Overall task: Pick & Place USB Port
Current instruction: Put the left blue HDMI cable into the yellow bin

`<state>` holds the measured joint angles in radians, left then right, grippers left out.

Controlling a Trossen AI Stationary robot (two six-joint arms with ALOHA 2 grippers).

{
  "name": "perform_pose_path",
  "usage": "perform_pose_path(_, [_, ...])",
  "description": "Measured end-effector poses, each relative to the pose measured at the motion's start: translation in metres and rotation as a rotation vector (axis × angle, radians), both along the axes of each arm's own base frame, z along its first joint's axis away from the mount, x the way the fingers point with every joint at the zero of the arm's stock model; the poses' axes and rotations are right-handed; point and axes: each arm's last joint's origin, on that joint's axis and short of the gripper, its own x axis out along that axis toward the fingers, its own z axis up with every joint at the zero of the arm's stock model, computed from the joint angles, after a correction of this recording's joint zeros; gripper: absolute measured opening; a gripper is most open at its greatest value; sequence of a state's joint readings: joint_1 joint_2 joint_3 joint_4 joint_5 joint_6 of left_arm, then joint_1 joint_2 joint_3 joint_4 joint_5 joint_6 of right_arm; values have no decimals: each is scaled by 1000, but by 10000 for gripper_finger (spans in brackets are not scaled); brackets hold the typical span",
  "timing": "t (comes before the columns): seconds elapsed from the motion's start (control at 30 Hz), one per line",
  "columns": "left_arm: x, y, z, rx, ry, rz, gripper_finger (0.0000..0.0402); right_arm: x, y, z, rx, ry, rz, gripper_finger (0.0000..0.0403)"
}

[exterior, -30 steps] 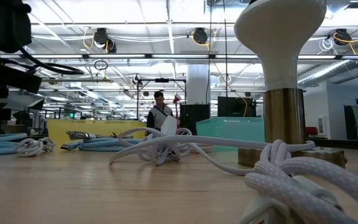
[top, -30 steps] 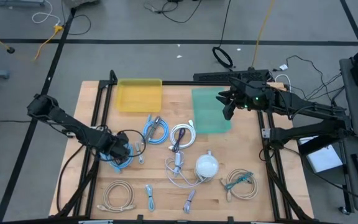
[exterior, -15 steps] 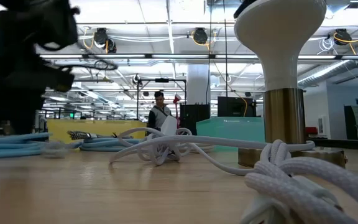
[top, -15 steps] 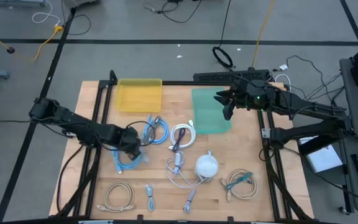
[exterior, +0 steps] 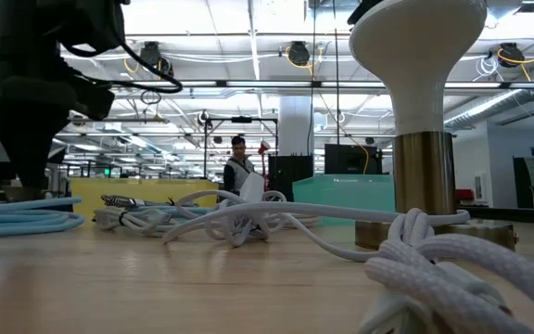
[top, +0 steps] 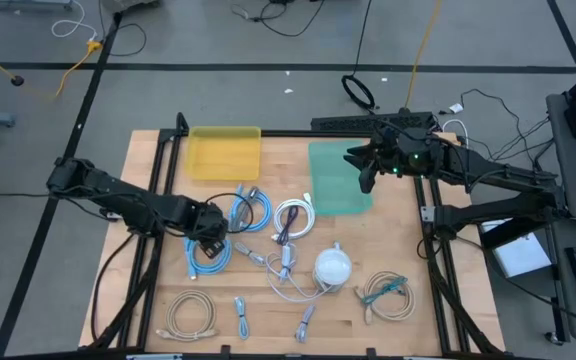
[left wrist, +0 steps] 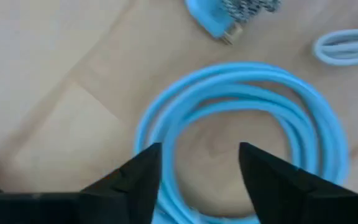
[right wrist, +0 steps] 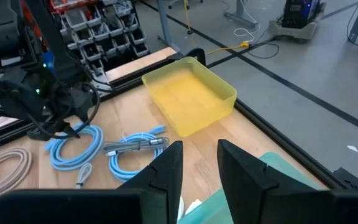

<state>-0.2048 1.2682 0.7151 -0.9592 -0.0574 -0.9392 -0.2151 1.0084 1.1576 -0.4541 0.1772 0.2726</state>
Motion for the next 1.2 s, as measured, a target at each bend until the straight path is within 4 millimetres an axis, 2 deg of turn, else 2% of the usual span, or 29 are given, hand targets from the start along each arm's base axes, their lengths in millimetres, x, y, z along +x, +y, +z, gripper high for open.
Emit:
perform_pose_path(0.1, [-5, 0, 0, 45, 51, -54, 252, 0, 0, 0, 6, 4, 3, 94])
perform_pose_path(0.2, [-8, 1, -2, 74, 95, -81, 262, 0, 1, -1, 14, 3, 22, 95])
perform_pose_path(0.47, [3, -3, -17, 49, 131, -126, 254, 0, 1, -1, 14, 3, 23, 95])
perform_pose_path(0.77, [12, -9, -49, 56, 308, -178, 245, 0, 1, -1, 18, 1, 21, 95])
perform_pose_path(0.87, [15, -11, -54, 30, 329, -177, 194, 0, 1, 0, 28, -7, 17, 95])
perform_pose_path(1.0, [13, -11, -51, 1, 321, -172, 42, 0, 1, 0, 32, -13, 15, 94])
perform_pose_path(1.03, [10, -10, -49, 2, 327, -160, 25, 0, 1, 0, 32, -12, 15, 94])
perform_pose_path(1.13, [1, -7, -38, 2, 331, -93, 13, 0, 1, 0, 32, -12, 15, 95])
perform_pose_path(1.2, [-2, -6, -22, 8, 298, -47, 13, 0, 1, 0, 32, -13, 15, 95])
